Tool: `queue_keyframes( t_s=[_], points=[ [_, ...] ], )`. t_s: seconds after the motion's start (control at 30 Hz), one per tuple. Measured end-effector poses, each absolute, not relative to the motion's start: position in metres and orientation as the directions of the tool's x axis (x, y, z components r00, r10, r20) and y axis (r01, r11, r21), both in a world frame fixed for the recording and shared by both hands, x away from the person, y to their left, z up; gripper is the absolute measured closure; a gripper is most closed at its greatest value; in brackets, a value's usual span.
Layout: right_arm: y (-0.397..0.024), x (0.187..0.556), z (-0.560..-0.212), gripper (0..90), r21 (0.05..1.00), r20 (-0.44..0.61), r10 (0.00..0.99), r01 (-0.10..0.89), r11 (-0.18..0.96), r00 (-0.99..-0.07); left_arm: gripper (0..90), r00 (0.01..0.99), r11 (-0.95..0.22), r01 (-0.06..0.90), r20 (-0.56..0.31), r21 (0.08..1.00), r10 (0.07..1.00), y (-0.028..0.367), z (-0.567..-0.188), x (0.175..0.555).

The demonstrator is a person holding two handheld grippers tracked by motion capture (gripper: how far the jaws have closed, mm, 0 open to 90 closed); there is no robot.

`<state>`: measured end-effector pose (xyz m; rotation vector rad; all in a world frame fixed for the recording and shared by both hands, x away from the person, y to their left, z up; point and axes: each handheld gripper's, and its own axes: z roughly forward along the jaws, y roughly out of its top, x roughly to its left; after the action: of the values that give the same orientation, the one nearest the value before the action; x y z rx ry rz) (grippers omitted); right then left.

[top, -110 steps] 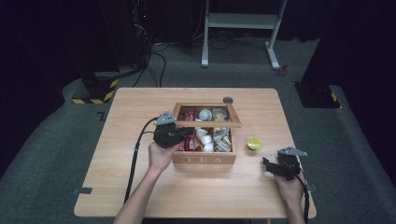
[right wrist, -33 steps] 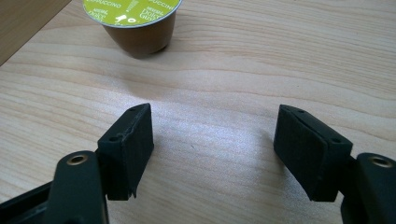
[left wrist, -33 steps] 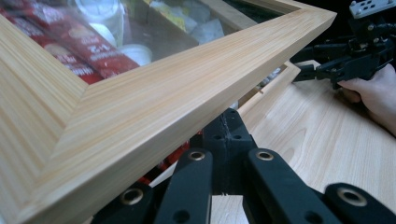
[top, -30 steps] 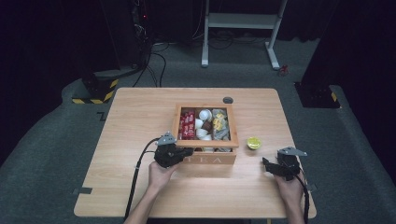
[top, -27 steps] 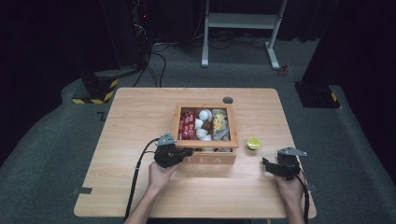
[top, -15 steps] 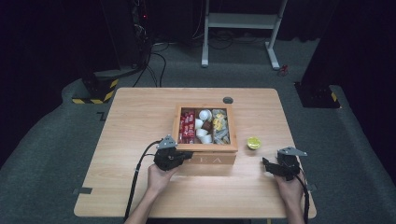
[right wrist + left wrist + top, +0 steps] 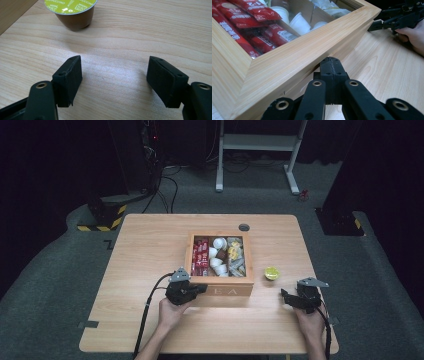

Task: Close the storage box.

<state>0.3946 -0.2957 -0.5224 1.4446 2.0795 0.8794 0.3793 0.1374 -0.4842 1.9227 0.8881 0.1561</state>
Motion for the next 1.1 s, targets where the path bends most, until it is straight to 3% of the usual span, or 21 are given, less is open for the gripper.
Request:
queue_keyframes(
  t_s=[0.4, 1.1],
  points=[
    [-0.296, 0.395, -0.522, 28.6, 0.722, -0.010, 0.939, 0.647, 0.245, -0.345, 90.0, 0.717, -0.234, 0.501, -0.248, 0.833, 0.651, 0.154, -0.478, 0.370],
    [-0.296, 0.395, -0.522, 28.6, 0.723, -0.012, 0.938, 0.645, 0.247, -0.346, 66.3, 0.661, -0.163, 0.467, -0.220, 0.869, 0.717, 0.189, -0.450, 0.371]
  ],
)
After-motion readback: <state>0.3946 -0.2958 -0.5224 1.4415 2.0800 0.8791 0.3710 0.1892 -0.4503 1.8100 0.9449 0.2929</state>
